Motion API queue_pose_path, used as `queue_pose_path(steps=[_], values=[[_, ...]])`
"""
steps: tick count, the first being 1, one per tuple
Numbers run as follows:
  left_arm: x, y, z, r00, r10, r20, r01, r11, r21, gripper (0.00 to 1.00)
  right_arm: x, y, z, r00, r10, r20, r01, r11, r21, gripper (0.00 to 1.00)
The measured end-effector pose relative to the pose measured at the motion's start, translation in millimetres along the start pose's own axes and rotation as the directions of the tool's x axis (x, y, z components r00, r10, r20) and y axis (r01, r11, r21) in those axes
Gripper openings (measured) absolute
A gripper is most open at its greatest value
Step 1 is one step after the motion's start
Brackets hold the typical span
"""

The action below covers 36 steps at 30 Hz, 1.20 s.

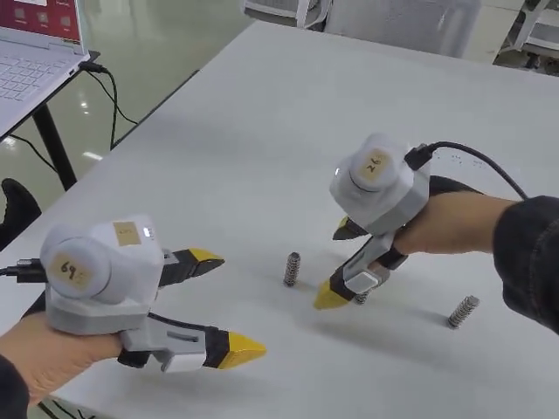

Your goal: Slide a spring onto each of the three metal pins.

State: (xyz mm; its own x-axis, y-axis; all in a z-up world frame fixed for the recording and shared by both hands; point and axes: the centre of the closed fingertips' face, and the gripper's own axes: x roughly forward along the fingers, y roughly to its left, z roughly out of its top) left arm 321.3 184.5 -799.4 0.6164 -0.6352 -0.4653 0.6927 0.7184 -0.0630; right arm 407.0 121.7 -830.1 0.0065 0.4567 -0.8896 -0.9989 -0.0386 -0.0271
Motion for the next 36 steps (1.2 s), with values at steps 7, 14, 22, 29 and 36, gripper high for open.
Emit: queue_pose_path(steps=[7,14,22,29,36], values=[[0.0,-0.2,2.2,1.0,0.002,-0.002,-0.002,1.0,0.002,0.71,-7.9,-3.0,-3.5,0.9991,-0.021,0.036,0.02,1.0,0.023,0.8],[0.0,-0.9,5.8,1.0,0.005,0.001,-0.005,1.0,0.007,0.72,-13.6,-5.6,-7.7,0.9964,-0.04,0.074,0.036,0.998,0.054,0.85],[0.0,-0.7,8.7,1.0,0.008,0.0,-0.008,1.0,0.011,0.73,-22.7,-10.1,-15.1,0.9897,-0.083,0.116,0.073,0.993,0.087,0.91],[1.3,-0.1,13.2,0.9999,0.011,0.008,-0.011,1.0,0.01,0.73,-32.0,-12.7,-21.4,0.9816,-0.118,0.15,0.1,0.987,0.122,0.94],[1.9,0.5,14.9,0.9999,0.007,0.007,-0.007,1.0,0.016,0.73,-41.9,-17.0,-32.0,0.9724,-0.156,0.173,0.127,0.978,0.166,0.96]])
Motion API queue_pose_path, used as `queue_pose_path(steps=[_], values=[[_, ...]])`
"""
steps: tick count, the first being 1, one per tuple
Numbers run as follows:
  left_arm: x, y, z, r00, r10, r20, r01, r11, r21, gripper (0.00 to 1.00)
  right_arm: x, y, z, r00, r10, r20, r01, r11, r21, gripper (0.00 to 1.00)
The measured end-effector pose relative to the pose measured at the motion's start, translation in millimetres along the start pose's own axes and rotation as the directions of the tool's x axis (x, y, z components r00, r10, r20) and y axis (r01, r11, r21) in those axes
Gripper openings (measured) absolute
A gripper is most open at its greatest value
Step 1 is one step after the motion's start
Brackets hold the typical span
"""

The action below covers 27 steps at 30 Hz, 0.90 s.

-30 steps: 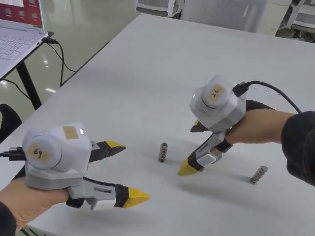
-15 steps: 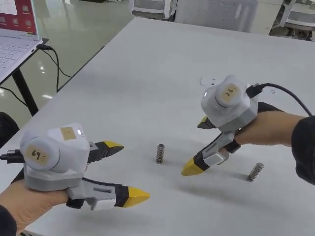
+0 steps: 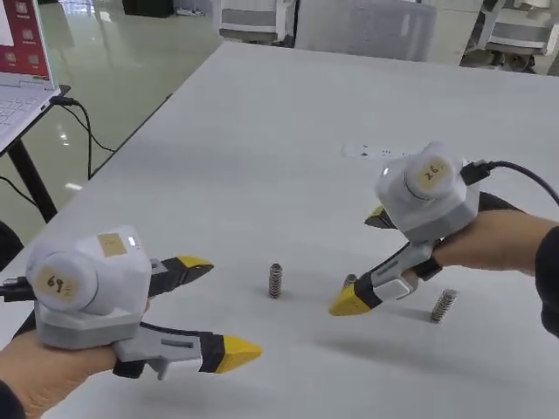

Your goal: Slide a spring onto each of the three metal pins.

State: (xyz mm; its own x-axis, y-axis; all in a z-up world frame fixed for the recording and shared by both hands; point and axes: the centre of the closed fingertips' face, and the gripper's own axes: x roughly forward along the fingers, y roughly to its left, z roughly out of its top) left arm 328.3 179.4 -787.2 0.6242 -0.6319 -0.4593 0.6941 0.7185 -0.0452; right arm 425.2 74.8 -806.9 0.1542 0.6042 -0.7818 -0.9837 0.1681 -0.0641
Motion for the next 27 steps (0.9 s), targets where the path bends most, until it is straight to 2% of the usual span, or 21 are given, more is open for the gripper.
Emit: queue_pose_path(steps=[14,19,27], values=[[1.3,-2.7,2.6,1.0,-0.007,-0.003,0.007,1.0,0.005,0.73,-20.5,-6.9,-16.6,0.9971,-0.062,0.043,0.06,0.996,0.065,0.99],[0.9,-1.7,4.2,1.0,-0.006,-0.003,0.006,1.0,0.01,0.73,-30.7,-15.1,-19.2,0.9916,-0.103,0.077,0.096,0.991,0.096,0.99],[1.7,-2.7,9.4,1.0,-0.007,0.003,0.007,1.0,0.016,0.73,-47.4,-18.8,-31.6,0.9841,-0.148,0.098,0.134,0.981,0.141,0.99]])
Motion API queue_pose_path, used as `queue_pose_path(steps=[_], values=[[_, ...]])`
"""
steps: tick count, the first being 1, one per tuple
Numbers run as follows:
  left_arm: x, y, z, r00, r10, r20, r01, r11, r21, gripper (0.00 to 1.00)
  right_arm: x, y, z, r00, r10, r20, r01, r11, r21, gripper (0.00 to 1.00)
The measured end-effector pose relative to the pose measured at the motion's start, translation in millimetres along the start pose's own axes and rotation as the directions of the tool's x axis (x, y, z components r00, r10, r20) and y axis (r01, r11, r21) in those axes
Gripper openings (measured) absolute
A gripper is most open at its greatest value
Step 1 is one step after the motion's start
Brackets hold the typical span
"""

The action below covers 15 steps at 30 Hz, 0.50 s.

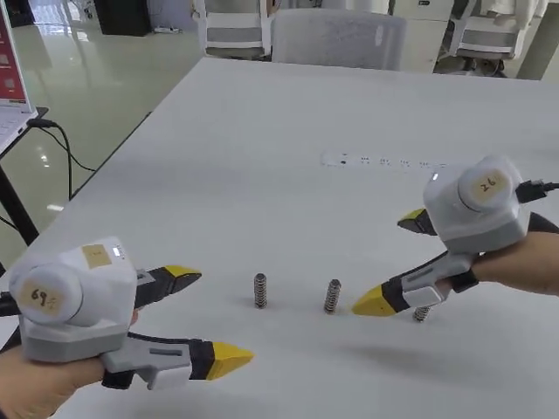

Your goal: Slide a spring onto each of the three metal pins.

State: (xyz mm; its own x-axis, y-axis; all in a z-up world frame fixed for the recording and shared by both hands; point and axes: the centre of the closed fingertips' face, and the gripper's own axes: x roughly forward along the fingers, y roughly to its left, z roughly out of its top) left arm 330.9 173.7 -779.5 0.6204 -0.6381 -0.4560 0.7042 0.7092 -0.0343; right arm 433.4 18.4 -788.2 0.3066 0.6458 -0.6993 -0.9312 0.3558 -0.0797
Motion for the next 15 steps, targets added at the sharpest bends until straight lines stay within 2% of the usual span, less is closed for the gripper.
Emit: queue_pose_path(steps=[3,15], values=[[1.1,-1.1,0.9,1.0,-0.003,0.0,0.003,1.0,0.004,0.73,-5.9,-1.4,-2.0,0.9996,-0.018,0.021,0.017,1.0,0.022,1.0],[3.2,-3.5,3.4,0.9999,-0.01,0.0,0.01,1.0,0.011,0.73,-23.2,4.5,-20.5,0.9968,-0.061,0.051,0.057,0.996,0.075,1.0]])
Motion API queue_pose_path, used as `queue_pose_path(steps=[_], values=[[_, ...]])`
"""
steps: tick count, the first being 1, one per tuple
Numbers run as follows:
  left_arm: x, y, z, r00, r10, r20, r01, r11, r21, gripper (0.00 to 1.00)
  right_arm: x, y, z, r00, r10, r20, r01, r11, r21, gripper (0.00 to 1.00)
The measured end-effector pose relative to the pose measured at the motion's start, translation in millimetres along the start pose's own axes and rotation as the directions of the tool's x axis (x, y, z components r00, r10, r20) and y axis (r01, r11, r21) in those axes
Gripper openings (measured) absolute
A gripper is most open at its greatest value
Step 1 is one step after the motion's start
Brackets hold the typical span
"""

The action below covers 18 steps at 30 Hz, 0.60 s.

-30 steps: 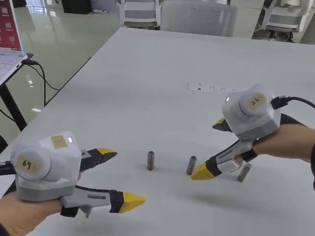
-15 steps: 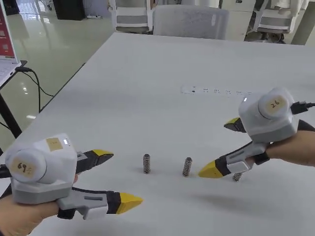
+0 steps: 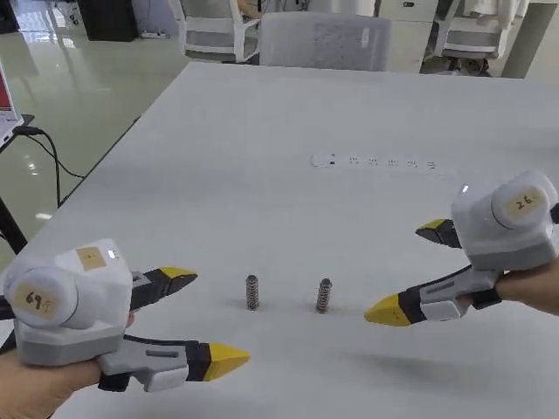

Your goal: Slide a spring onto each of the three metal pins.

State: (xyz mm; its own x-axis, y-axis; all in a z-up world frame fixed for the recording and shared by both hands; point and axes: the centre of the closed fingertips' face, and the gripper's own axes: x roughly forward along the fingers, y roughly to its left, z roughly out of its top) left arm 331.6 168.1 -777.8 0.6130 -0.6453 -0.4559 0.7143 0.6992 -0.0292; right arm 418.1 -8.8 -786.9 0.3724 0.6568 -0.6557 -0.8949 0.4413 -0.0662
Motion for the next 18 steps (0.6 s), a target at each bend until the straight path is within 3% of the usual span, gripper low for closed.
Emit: queue_pose_path(steps=[18], values=[[2.3,-2.9,1.1,0.9999,-0.006,0.008,0.006,1.0,0.002,0.74,-25.9,11.1,-31.0,0.9961,-0.067,0.058,0.061,0.993,0.098,1.0]])
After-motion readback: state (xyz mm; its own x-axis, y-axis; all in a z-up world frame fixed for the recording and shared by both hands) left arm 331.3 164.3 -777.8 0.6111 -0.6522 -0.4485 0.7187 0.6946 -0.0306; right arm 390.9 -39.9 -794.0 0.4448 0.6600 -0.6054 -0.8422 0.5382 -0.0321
